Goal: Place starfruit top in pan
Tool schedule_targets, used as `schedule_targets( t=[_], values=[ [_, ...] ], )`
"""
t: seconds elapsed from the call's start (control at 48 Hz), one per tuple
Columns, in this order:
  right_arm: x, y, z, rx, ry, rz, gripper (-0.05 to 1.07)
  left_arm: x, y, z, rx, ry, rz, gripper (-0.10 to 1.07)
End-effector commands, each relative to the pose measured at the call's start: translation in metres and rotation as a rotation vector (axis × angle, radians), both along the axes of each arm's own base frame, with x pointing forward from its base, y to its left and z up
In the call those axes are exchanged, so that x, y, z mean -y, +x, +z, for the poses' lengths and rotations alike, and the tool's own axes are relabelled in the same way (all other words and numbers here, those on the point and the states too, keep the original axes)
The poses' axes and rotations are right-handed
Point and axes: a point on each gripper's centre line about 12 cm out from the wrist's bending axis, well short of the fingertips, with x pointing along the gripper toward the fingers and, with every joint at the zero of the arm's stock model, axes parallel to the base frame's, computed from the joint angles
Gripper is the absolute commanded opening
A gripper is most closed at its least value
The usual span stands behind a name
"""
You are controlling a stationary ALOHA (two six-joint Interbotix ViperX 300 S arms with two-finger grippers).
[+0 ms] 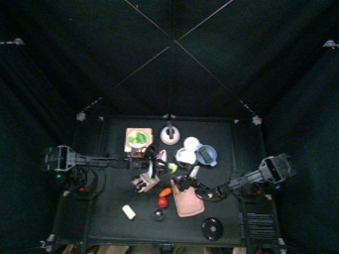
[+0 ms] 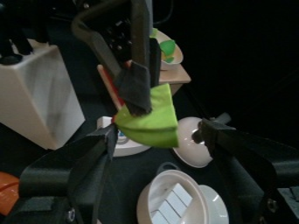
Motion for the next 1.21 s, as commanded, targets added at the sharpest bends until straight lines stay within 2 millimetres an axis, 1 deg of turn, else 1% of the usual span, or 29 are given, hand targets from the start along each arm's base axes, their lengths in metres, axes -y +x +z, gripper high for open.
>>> schedule_targets(
  t=[0.0,0.167,0.396,0.521,0.583,0.667,0.708,0.792,0.938,1.062,1.188],
  values=[
    [-0.001,-0.008,0.017,0.053,0.001,-0.016,1.04,-0.005,-0.008,0.016,0.031,0.008,0.020,0.72],
    [-0.002,-0.021,0.021,0.068,0.000,-0.040,1.04,-0.016,-0.036,0.030,-0.025,0.032,0.083,0.71],
    [0.003,-0.027,0.012,0.040,0.034,-0.078,1.04,-0.040,-0.085,0.039,-0.257,0.103,0.233,0.71],
    [0.006,-0.029,0.010,0.032,0.049,-0.099,1.04,-0.046,-0.112,0.046,-0.358,0.175,0.297,0.71],
    [0.009,-0.029,0.008,0.027,0.057,-0.111,1.04,-0.049,-0.125,0.047,-0.399,0.201,0.328,0.71],
    [0.012,-0.030,0.009,0.031,0.077,-0.133,1.04,-0.053,-0.138,0.043,-0.451,0.214,0.365,0.71],
    [0.016,-0.030,0.009,0.036,0.094,-0.151,1.04,-0.055,-0.143,0.040,-0.468,0.216,0.378,0.71],
    [0.021,-0.031,0.008,0.059,0.119,-0.178,1.04,-0.059,-0.151,0.028,-0.509,0.207,0.402,0.71],
    [0.030,-0.033,0.007,0.088,0.149,-0.213,1.04,-0.073,-0.163,0.016,-0.550,0.193,0.463,0.71],
    [0.031,-0.033,0.006,0.085,0.154,-0.208,1.04,-0.082,-0.168,0.014,-0.552,0.200,0.496,0.71],
    [0.032,-0.031,0.005,0.082,0.163,-0.197,1.04,-0.087,-0.167,0.016,-0.535,0.221,0.502,0.71]
  ],
)
